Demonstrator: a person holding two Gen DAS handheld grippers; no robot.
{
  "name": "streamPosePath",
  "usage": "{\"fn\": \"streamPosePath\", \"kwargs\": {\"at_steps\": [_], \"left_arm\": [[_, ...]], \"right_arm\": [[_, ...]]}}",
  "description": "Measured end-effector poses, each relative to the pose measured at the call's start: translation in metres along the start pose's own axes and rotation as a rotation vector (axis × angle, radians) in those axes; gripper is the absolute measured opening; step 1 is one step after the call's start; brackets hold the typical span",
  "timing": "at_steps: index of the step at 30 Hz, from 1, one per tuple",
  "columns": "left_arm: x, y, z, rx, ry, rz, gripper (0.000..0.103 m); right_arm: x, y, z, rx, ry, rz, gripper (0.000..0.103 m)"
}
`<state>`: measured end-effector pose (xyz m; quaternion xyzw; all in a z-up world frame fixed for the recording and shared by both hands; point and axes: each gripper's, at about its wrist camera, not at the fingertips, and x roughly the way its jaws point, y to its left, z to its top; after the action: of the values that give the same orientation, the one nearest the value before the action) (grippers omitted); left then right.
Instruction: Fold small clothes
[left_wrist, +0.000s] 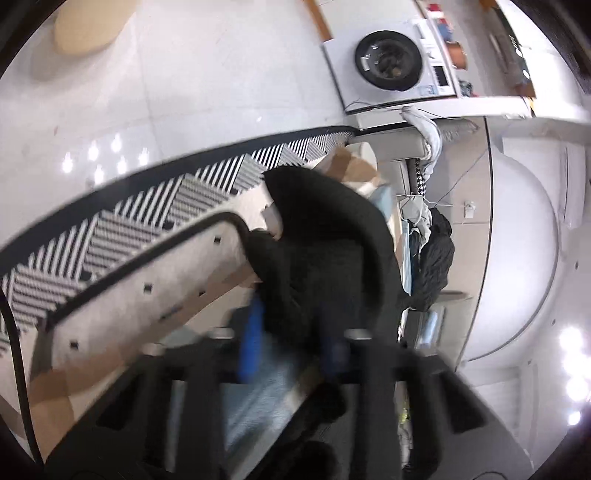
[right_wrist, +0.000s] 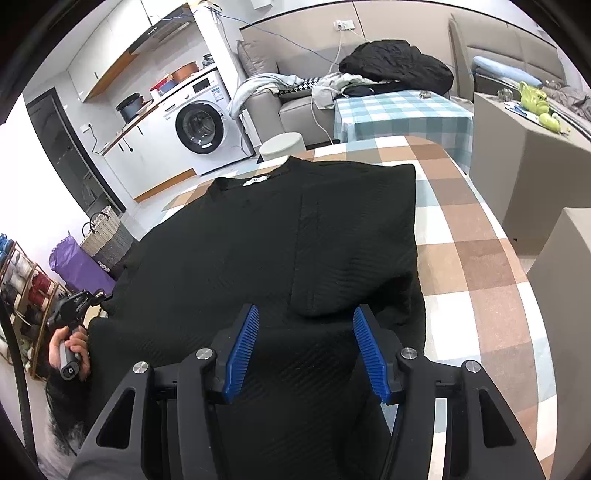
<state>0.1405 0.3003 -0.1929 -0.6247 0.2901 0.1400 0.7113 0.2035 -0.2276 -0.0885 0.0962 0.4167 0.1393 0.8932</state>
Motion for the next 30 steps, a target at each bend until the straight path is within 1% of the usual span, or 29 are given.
{"fn": "streamPosePath", "kwargs": {"at_steps": [2,3,4,6,7,8,9,10,11,12,13,14,15,16,17,18,19,21,23,24,28,29,30], "left_arm": [[-0.008,-0.017,-0.002,0.061,-0.056,0.028,0.008],[-0.011,-0.032,-0.007,0.128,-0.095,0.056,0.008],[-0.015,-0.045,-0.01,0.179,-0.119,0.071,0.008],[-0.022,-0.08,-0.022,0.313,-0.179,0.106,0.008],[-0.023,-0.106,-0.034,0.43,-0.228,0.137,0.008],[-0.027,-0.123,-0.044,0.5,-0.255,0.158,0.007],[-0.026,-0.148,-0.06,0.613,-0.29,0.186,0.007],[-0.023,-0.171,-0.079,0.728,-0.305,0.194,0.007],[-0.016,-0.195,-0.104,0.858,-0.294,0.181,0.008],[-0.012,-0.211,-0.121,0.94,-0.268,0.174,0.008],[0.004,-0.229,-0.153,1.078,-0.204,0.163,0.009],[0.016,-0.238,-0.173,1.152,-0.125,0.15,0.011],[0.027,-0.243,-0.187,1.197,-0.035,0.133,0.016],[0.04,-0.245,-0.204,1.224,0.071,0.105,0.024],[0.048,-0.243,-0.214,1.225,0.143,0.077,0.03],[0.052,-0.241,-0.221,1.213,0.181,0.058,0.045],[0.053,-0.237,-0.224,1.192,0.199,0.034,0.057],[0.05,-0.231,-0.222,1.162,0.201,0.011,0.065],[0.047,-0.223,-0.211,1.108,0.179,0.022,0.066],[0.041,-0.212,-0.207,1.086,0.166,0.033,0.067],[0.055,-0.195,-0.182,0.974,0.125,0.106,0.067],[0.056,-0.187,-0.175,0.961,0.111,0.121,0.067],[0.05,-0.169,-0.164,0.955,0.101,0.133,0.067]], "right_arm": [[0.0,-0.002,-0.002,0.006,-0.001,0.01,0.055],[0.0,-0.003,-0.003,0.01,-0.001,0.013,0.055],[0.0,-0.004,-0.005,0.012,-0.001,0.013,0.055],[-0.001,-0.008,-0.008,0.021,-0.001,0.014,0.055],[-0.002,-0.01,-0.009,0.026,-0.001,0.017,0.055],[-0.003,-0.013,-0.011,0.035,-0.003,0.018,0.055],[-0.004,-0.015,-0.012,0.039,-0.005,0.018,0.055],[-0.005,-0.018,-0.013,0.042,-0.006,0.018,0.055],[-0.006,-0.021,-0.014,0.046,-0.005,0.018,0.055],[-0.007,-0.025,-0.016,0.055,-0.005,0.015,0.055],[-0.007,-0.027,-0.016,0.06,-0.003,0.014,0.055],[-0.006,-0.031,-0.018,0.07,0.002,0.013,0.055],[-0.006,-0.033,-0.019,0.077,0.004,0.011,0.056],[-0.006,-0.035,-0.019,0.082,0.007,0.009,0.056],[-0.005,-0.037,-0.02,0.085,0.01,0.007,0.056],[-0.005,-0.038,-0.02,0.089,0.012,0.003,0.056],[-0.005,-0.039,-0.021,0.091,0.013,0.002,0.056],[-0.006,-0.039,-0.022,0.089,0.011,0.004,0.056],[-0.007,-0.039,-0.023,0.083,0.009,0.01,0.057],[-0.007,-0.039,-0.023,0.084,0.007,0.01,0.057],[-0.004,-0.04,-0.024,0.093,0.009,0.019,0.058],[-0.003,-0.041,-0.024,0.093,0.013,0.018,0.058],[-0.003,-0.041,-0.023,0.095,0.013,0.017,0.058]]}}
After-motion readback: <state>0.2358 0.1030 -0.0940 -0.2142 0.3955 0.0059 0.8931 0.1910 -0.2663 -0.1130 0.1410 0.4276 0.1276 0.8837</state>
